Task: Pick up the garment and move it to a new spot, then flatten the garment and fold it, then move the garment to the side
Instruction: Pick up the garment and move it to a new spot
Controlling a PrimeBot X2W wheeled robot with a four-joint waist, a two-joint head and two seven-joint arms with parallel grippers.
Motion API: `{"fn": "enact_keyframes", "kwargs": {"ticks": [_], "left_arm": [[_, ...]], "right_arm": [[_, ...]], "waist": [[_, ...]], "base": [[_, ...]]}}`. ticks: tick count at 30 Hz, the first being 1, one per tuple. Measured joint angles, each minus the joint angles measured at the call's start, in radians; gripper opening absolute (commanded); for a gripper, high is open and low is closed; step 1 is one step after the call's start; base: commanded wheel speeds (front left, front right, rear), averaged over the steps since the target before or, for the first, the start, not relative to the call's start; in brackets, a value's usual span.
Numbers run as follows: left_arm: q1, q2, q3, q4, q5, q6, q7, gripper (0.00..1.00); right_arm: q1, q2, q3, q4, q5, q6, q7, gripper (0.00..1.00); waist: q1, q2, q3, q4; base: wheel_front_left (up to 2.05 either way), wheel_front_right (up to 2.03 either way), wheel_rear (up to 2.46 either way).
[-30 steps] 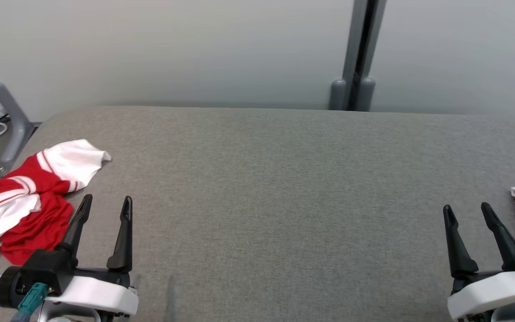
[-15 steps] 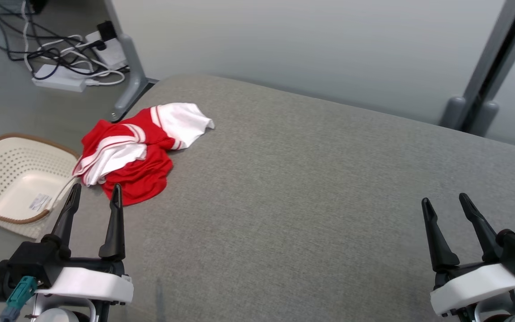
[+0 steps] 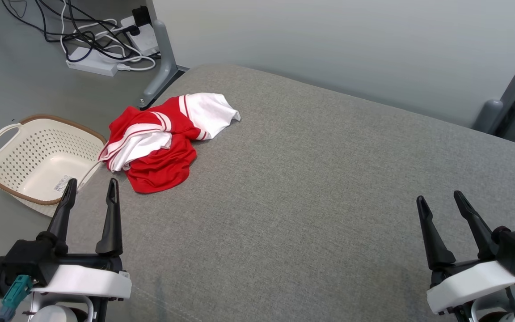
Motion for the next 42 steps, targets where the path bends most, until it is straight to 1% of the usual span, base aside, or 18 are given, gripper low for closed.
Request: {"fn": "enact_keyframes", "kwargs": {"ticks": [5,11,12,15,17,19,21,25,27,28,33,39,40,41,42], "left_arm": [[-0.019,-0.01,0.024,-0.013,0.017,-0.012,0.0,1.0],[-0.138,-0.006,0.074,-0.025,0.036,-0.04,-0.002,1.0],[-0.138,-0.006,0.074,-0.025,0.036,-0.04,-0.002,1.0],[-0.223,0.01,0.094,0.032,0.026,-0.073,-0.002,1.0],[-0.286,0.02,0.101,0.102,0.011,-0.095,0.007,1.0],[-0.351,0.022,0.1,0.188,-0.015,-0.129,0.021,1.0],[-0.41,0.014,0.103,0.282,-0.049,-0.161,0.032,1.0],[-0.507,0.009,0.093,0.475,-0.079,-0.211,0.069,1.0],[-0.556,0.009,0.088,0.574,-0.09,-0.234,0.087,1.0],[-0.604,0.013,0.081,0.667,-0.095,-0.252,0.103,1.0],[-0.714,0.027,0.06,0.856,-0.094,-0.282,0.133,1.0],[-0.8,0.052,0.035,1.022,-0.086,-0.302,0.174,1.0],[-0.81,0.054,0.031,1.042,-0.086,-0.302,0.182,0.91],[-0.821,0.055,0.029,1.061,-0.087,-0.303,0.184,0.4],[-0.83,0.057,0.026,1.076,-0.086,-0.304,0.18,0.4]], "right_arm": [[-0.003,-0.003,0.006,-0.008,0.001,0.0,0.007,1.0],[-0.026,-0.025,0.013,-0.039,0.001,0.0,0.032,1.0],[-0.026,-0.025,0.013,-0.039,0.001,0.0,0.032,1.0],[-0.043,-0.042,0.021,-0.064,0.0,0.0,0.049,1.0],[-0.06,-0.053,0.028,-0.076,-0.001,0.0,0.061,1.0],[-0.081,-0.064,0.036,-0.092,-0.001,0.0,0.071,1.0],[-0.106,-0.077,0.041,-0.101,0.0,0.0,0.076,1.0],[-0.143,-0.093,0.057,-0.11,0.0,0.0,0.084,1.0],[-0.165,-0.102,0.063,-0.118,0.0,0.0,0.086,1.0],[-0.185,-0.111,0.07,-0.12,0.001,0.0,0.09,1.0],[-0.231,-0.122,0.082,-0.123,0.003,0.0,0.089,1.0],[-0.267,-0.123,0.098,-0.113,0.011,0.0,0.074,1.0],[-0.27,-0.121,0.098,-0.11,0.011,0.0,0.07,1.0],[-0.271,-0.119,0.098,-0.105,0.011,0.0,0.067,1.0],[-0.272,-0.117,0.097,-0.103,0.011,0.0,0.064,1.0]], "waist": [[0.0,0.0001,0.013,-0.017],[0.0,0.0,0.062,-0.042],[0.0,0.0,0.062,-0.042],[0.0,0.0,0.099,-0.059],[0.0,0.0,0.13,-0.072],[0.0,0.0,0.164,-0.086],[0.0,0.0,0.2,-0.103],[0.0,0.0,0.271,-0.141],[0.0,0.0,0.307,-0.161],[0.0,0.0,0.343,-0.181],[0.0,0.0,0.429,-0.231],[0.0,0.0,0.504,-0.293],[0.0,0.0,0.513,-0.302],[0.0,0.0,0.521,-0.311],[0.0,0.0,0.528,-0.318]], "base": [[0.0,0.0,0.0],[0.0,0.0,0.0],[0.0,0.0,0.0],[0.0,0.0,0.0],[0.0,0.0,0.0],[0.0,0.0,0.0],[0.0,0.0,0.0],[0.0,0.0,0.0],[0.0,0.0,0.0],[0.0,0.0,0.0],[0.0,0.0,0.0],[0.0,0.0,0.0],[0.0,0.0,0.0],[0.0,0.0,0.0],[0.0,0.0,0.0]]}}
